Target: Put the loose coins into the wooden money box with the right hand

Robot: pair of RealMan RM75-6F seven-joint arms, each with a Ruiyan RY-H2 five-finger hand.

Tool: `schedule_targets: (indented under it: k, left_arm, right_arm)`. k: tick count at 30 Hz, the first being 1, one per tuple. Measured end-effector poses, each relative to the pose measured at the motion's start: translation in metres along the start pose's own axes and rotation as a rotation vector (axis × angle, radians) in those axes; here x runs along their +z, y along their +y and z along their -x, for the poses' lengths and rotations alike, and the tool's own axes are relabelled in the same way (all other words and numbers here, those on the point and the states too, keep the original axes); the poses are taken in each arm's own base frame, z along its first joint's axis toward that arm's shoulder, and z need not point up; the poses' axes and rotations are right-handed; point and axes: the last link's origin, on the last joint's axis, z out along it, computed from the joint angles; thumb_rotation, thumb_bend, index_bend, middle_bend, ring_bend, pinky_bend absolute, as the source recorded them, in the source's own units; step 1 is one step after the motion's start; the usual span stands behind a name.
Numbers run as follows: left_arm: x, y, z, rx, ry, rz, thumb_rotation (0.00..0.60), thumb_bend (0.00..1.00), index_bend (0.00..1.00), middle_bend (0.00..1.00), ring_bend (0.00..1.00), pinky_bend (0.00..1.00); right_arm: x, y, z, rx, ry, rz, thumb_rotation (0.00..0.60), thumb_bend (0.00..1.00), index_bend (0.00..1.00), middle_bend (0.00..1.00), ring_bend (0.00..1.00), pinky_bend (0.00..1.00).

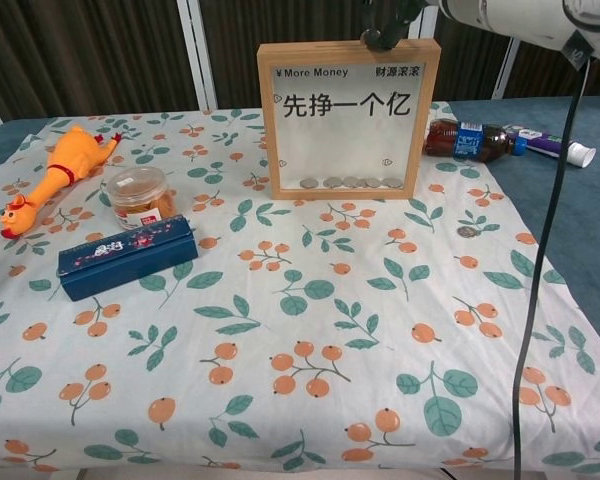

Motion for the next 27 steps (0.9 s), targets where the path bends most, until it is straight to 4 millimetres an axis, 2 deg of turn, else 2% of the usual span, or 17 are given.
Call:
schedule_targets:
  k: [5, 11, 19, 24, 27]
  left_arm:
    - [0.0, 0.0, 0.0, 0.0, 0.0, 0.0, 0.6, 0.44, 0.0, 0.0, 0.0, 0.0]
    - [0.0, 0.0, 0.0, -0.001, 0.0, 0.0, 0.6, 0.44, 0.0, 0.0, 0.0, 0.0]
    - [0.0, 0.0, -0.001, -0.003, 0.002, 0.001, 0.6, 0.44, 0.0, 0.0, 0.0, 0.0]
    - [0.0, -0.001, -0.002, -0.008, 0.007, 0.002, 0.6, 0.44, 0.0, 0.0, 0.0, 0.0]
    - [0.0, 0.0, -0.001, -0.006, 0.006, 0.003, 0.6, 0.44, 0.0, 0.0, 0.0, 0.0]
  right_arm:
    - [0.0, -0.001, 0.0, 0.002, 0.003, 0.0, 0.6, 0.58, 0.66, 0.22, 0.0, 0.0]
    - [-0.001, -0.001, -0.002, 0.007, 0.011, -0.002, 0.6, 0.57, 0.5, 0.19, 0.0, 0.0]
    - [-0.006, -0.002, -0.009, 0.047, 0.037, -0.023, 0.6, 0.57, 0.41, 0.17, 0.0, 0.0]
    - [-0.031, 0.0, -0.018, 0.061, 0.1, -0.085, 0.6, 0.46, 0.35, 0.15, 0.0, 0.0]
    - [-0.063, 0.008, -0.02, 0.072, 0.157, -0.137, 0.6, 0.43, 0.37, 0.14, 0.0, 0.0]
